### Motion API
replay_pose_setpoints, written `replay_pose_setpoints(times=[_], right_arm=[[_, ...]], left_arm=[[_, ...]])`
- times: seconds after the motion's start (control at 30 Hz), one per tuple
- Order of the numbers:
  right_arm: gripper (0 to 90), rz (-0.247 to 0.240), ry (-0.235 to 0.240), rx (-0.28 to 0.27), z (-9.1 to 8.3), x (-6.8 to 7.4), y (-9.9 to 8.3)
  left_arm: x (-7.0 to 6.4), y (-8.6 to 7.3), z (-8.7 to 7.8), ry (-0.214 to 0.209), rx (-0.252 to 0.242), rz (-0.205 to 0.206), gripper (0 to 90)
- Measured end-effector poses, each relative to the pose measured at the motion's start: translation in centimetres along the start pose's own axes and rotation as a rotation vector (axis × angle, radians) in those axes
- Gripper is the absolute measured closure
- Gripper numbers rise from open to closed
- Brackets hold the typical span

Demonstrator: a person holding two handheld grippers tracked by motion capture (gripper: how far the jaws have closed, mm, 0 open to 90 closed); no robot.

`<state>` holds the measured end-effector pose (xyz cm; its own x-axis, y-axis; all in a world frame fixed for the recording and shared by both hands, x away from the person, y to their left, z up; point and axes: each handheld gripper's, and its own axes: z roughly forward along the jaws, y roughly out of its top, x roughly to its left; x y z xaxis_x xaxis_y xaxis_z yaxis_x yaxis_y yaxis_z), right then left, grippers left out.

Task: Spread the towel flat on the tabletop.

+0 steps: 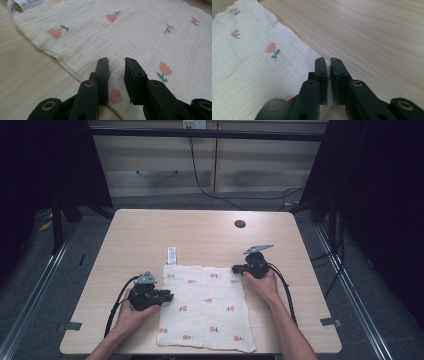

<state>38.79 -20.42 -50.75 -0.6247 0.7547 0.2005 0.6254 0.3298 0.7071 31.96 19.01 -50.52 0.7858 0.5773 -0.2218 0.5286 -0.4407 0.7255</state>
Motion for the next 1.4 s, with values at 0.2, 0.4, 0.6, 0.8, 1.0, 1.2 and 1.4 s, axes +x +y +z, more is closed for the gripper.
replay_pose_setpoints(times=[0.2,0.4,0.6,0.8,1.0,1.2,1.4], right_arm=[[86.9,0.027,0.009,-0.032,-1.0,-0.4,0.0],[87.0,0.022,0.003,-0.047,-1.9,-0.1,-0.6],[87.0,0.022,0.0,-0.05,-2.0,0.0,-0.9],[86.9,0.017,0.012,-0.065,-1.8,0.2,-1.0],[87.0,0.018,0.026,-0.08,-2.2,0.4,-0.9],[87.0,0.007,0.018,-0.08,-2.2,0.3,-0.8],[86.9,0.016,0.02,-0.079,-2.0,0.1,-1.0]], left_arm=[[0.2,-0.1,-0.3,0.0,0.016,-0.002,76.4],[-0.5,0.0,-0.4,-0.002,0.031,0.029,78.7],[1.4,1.8,-1.1,0.0,-0.038,-0.02,72.1],[4.2,2.8,-0.9,0.024,-0.067,-0.077,72.0],[5.9,3.7,-0.7,0.096,-0.077,-0.09,69.7],[7.4,4.4,0.6,0.08,-0.076,-0.11,68.8],[7.1,5.1,1.7,0.105,-0.049,-0.086,67.9]])
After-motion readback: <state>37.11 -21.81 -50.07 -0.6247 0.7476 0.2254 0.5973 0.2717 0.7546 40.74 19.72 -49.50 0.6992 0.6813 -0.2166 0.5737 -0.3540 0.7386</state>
